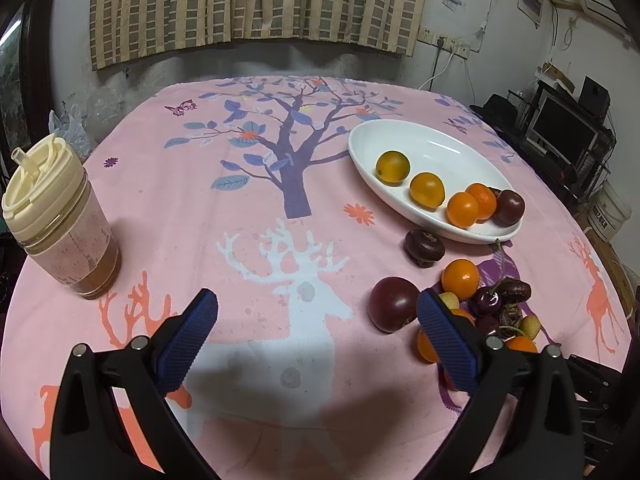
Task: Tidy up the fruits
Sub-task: 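Grasp the large mandarin with the right tool, then grasp the orange with the left tool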
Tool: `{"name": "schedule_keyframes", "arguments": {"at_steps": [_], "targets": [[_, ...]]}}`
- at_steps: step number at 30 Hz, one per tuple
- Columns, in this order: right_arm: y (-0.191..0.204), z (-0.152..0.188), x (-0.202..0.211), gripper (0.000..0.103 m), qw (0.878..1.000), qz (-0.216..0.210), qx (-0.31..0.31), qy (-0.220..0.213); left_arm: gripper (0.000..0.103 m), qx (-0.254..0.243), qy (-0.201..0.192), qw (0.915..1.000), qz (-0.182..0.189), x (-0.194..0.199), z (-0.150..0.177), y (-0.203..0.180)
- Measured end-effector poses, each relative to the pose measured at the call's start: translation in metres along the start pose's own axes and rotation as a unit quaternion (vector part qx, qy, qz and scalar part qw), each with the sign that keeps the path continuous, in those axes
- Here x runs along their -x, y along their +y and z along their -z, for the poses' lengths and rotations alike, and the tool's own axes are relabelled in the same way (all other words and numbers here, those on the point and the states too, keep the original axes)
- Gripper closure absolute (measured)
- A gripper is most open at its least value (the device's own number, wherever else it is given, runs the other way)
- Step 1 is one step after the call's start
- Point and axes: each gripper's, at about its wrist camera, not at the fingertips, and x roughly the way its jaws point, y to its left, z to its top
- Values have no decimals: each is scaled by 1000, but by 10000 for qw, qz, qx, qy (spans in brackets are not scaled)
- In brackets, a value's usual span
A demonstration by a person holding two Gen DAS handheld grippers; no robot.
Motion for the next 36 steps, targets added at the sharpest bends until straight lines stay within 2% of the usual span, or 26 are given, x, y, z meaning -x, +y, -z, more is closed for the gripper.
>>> {"name": "schedule_keyframes", "arguments": {"at_steps": [2,4,8,10,14,21,26,29,33,36], "targets": [[-3,0,0,61,9999,-109,-72,-15,5,5,53,9999,93,-1,1,0],[-11,0,5,61,9987,-455,-202,-113,5,0,144,9994,324,-2,2,-2],[-26,4,22,61,9936,-930,-392,-510,5,-98,495,9914,1211,-6,9,-14],[-32,6,27,61,9913,-1036,-511,-636,7,-235,638,9881,1381,-11,13,-24],[-38,6,26,61,9893,-1139,-659,-632,31,-515,811,9860,1359,-20,21,-42],[-36,5,27,60,9894,-1185,-621,-572,32,-410,971,9840,1438,-31,21,-55],[-34,7,25,59,9891,-1217,-597,-570,47,-388,999,9843,1400,-37,20,-63],[-35,8,25,59,9888,-1232,-628,-562,50,-337,1088,9827,1462,-40,21,-67],[-35,9,25,59,9886,-1249,-619,-573,58,-422,1039,9860,1233,-42,25,-72],[-36,9,26,59,9882,-1257,-643,-596,61,-257,1027,9864,1258,-41,25,-67]]}}
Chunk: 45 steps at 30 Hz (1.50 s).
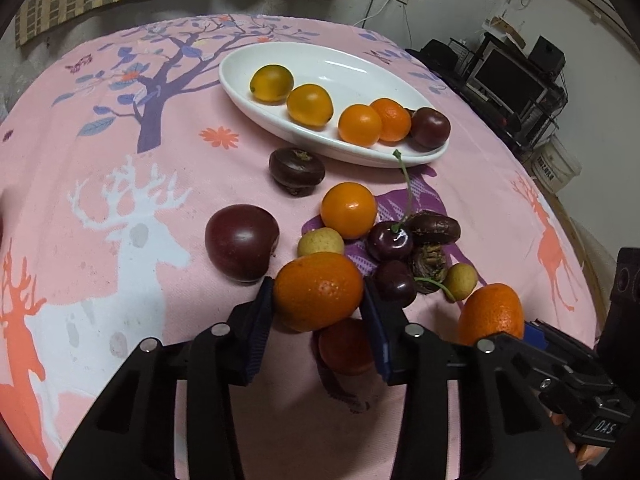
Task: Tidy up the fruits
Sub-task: 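Grasp the orange with the left tool, then drop the mandarin and orange into the white plate, opening both tools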
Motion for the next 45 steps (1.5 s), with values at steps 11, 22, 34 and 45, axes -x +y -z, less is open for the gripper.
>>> {"name": "schedule_keyframes", "arguments": {"at_steps": [11,22,34,45], "targets": [[14,-19,22,60,9982,-96,468,-369,61,10,-787,9960,418,54,-35,4],[-20,-147,-27,60,9838,1176,429,-1283,61,-190,-640,9977,114,-18,-149,-13],[-54,-176,-60,50,9886,1244,293,-793,11,-288,-772,9954,-490,-40,-160,-20],[-16,-129,-29,40,9960,600,516,-403,5,-74,-1417,9835,-1126,46,-75,28]]}}
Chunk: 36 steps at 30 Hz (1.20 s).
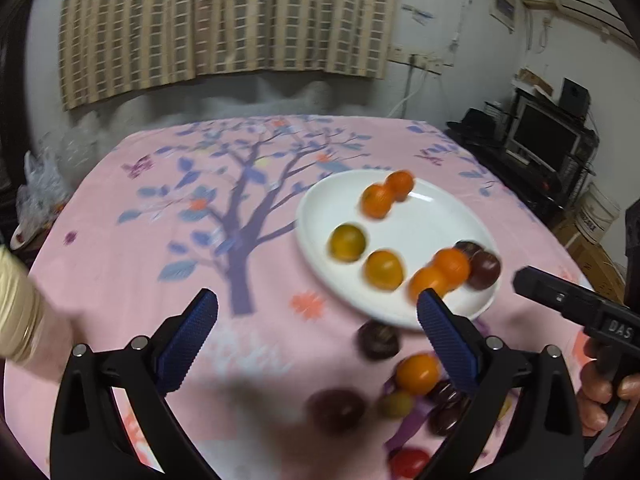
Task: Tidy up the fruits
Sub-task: 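Drop the mandarin and orange into the white plate, opening both tools, then grasp the dark passion fruit with the right tool while the left tool grasps the dark red plum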
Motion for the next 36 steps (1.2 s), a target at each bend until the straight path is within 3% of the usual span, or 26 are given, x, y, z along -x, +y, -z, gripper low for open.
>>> {"name": "schedule_keyframes", "arguments": {"at_steps": [6,11,25,33,36], "targets": [[12,37,-5,40,9976,426,316,435,5,556,199,9972,-450,1,35,38],[11,52,-13,45,9954,528,345,719,5,858,282,9957,-196,6,40,47],[8,60,-28,55,9920,346,298,1179,5,662,247,9972,-233,10,42,40],[6,59,-27,59,9918,246,249,1232,5,689,306,9970,-202,7,43,40],[-1,52,-18,59,9946,83,45,1031,5,587,492,9971,6,0,46,35]]}}
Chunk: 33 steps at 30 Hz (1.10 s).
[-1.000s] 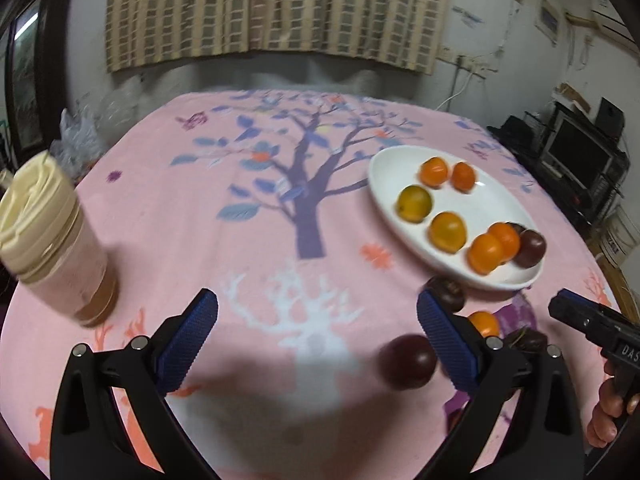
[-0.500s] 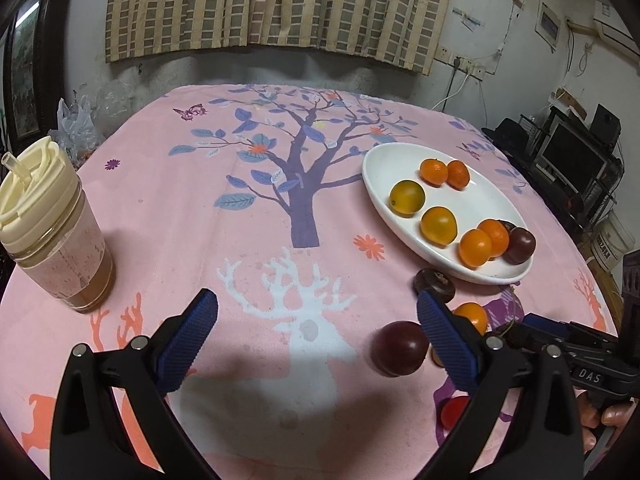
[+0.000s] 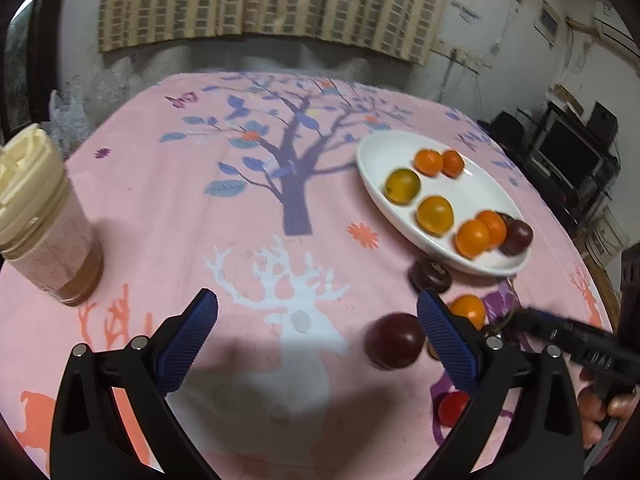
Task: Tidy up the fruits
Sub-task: 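Grasp the dark passion fruit with the right tool while the left tool grasps the dark red plum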
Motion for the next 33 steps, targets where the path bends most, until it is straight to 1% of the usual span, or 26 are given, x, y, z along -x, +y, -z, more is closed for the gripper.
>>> {"name": "schedule_keyframes", "arguments": {"at_steps": [3,4,5,6,7,8,9,10,11,13,15,21,25,27,28,33], "targets": [[-7,-4,14,59,9994,2,-146,-321,5,-389,211,9985,322,-7,6,-17],[-10,-5,17,59,9990,-8,-187,-398,6,-555,209,9977,342,-7,9,-23],[-12,-6,18,59,9989,-16,-225,-418,8,-703,185,9969,309,-8,11,-29],[-14,-6,19,59,9987,-21,-274,-429,12,-867,140,9958,246,-8,14,-36],[-15,-6,19,59,9986,-15,-297,-430,20,-1010,112,9946,184,-9,17,-41],[-15,-6,19,59,9986,-10,-303,-426,26,-1118,126,9935,170,-11,19,-45],[-15,-7,19,59,9987,-11,-298,-423,30,-1171,171,9928,201,-14,21,-47],[-14,-6,19,59,9987,-16,-289,-419,37,-1188,219,9924,226,-15,22,-48],[-14,-6,20,59,9988,-22,-275,-415,40,-1190,282,9922,252,-18,22,-48],[-12,-6,21,59,9988,-38,-240,-414,40,-1163,335,9923,262,-21,24,-47],[-11,-5,22,59,9988,-53,-237,-415,43,-1138,331,9926,273,-23,23,-45],[-11,-5,24,59,9987,-94,-259,-438,46,-1105,425,9920,440,-28,25,-44],[-11,-5,25,59,9986,-93,-257,-450,58,-1168,576,9902,514,-36,28,-46],[-10,-5,26,59,9986,-90,-245,-461,63,-1221,525,9900,473,-37,29,-48],[-10,-5,27,59,9986,-88,-234,-471,65,-1217,523,9899,505,-37,29,-48],[-10,-4,30,59,9982,-37,-192,-574,65,-1116,470,9910,569,-32,27,-46]]}}
